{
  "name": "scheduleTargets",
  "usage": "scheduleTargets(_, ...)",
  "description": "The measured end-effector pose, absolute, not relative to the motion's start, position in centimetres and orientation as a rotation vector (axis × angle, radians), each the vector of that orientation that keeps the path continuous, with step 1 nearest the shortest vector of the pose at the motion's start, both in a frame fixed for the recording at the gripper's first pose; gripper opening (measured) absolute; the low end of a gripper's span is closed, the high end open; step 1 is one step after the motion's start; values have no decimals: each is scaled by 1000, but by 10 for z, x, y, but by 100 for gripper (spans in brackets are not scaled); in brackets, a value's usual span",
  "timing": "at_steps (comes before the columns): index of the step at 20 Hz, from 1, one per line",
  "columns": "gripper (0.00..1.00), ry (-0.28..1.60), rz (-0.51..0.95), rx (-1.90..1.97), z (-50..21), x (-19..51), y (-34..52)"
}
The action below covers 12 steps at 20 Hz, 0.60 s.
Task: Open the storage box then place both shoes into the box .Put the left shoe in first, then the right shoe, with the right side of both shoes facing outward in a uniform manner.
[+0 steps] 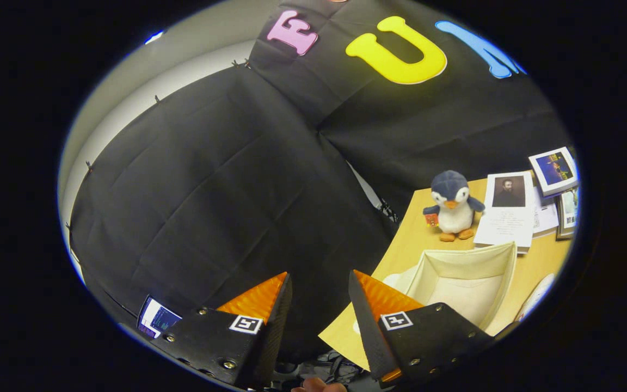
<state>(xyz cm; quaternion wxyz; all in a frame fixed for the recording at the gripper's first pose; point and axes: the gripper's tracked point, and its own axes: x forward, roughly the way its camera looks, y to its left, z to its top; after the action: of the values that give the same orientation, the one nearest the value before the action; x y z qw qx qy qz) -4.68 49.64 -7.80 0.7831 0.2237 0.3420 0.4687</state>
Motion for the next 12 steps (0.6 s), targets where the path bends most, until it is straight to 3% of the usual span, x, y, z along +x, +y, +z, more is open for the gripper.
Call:
scheduleTargets(6,64,643,925,417,-68,-34,408)
scheduleTargets(9,89,608,874,392,-63,-27,365)
scheduleTargets(12,89,592,783,330,-77,-15,313)
